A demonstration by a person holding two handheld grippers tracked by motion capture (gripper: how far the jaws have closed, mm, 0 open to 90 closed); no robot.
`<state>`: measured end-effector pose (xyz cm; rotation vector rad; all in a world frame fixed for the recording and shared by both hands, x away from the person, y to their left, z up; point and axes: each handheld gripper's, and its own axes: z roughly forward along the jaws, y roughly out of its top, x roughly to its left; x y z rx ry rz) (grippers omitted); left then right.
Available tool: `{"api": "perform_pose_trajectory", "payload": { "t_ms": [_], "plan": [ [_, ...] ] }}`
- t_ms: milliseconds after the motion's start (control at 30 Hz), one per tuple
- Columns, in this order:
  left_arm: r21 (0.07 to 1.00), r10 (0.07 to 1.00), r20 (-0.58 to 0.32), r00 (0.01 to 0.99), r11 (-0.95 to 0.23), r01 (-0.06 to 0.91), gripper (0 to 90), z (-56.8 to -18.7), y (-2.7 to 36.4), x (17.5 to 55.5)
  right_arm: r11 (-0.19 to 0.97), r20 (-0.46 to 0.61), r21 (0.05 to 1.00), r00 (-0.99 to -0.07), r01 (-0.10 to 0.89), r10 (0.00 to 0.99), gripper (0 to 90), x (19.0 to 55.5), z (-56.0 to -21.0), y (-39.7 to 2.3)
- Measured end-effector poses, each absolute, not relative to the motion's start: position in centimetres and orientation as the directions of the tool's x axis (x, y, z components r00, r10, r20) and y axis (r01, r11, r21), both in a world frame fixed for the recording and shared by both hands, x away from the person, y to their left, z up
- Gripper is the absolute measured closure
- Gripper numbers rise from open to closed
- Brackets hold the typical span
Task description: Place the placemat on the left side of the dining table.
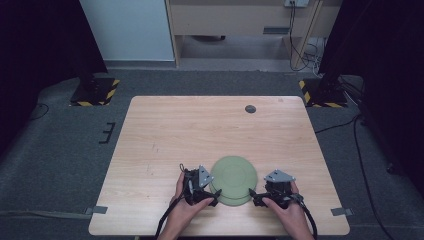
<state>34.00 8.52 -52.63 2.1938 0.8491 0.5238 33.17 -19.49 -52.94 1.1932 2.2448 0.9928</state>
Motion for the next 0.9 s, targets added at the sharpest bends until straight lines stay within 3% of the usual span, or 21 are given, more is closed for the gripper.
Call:
{"api": "perform_pose_trajectory", "payload": {
  "t_ms": [900],
  "plan": [
    [0.722,0.698,0.114,0.707,-0.547,0.424,0.1,-52.3,7.9,36.2,0.341,-0.003,0.750,-0.514,0.566,0.858,0.8,35.0,-53.2,-20.0]
  ]
}}
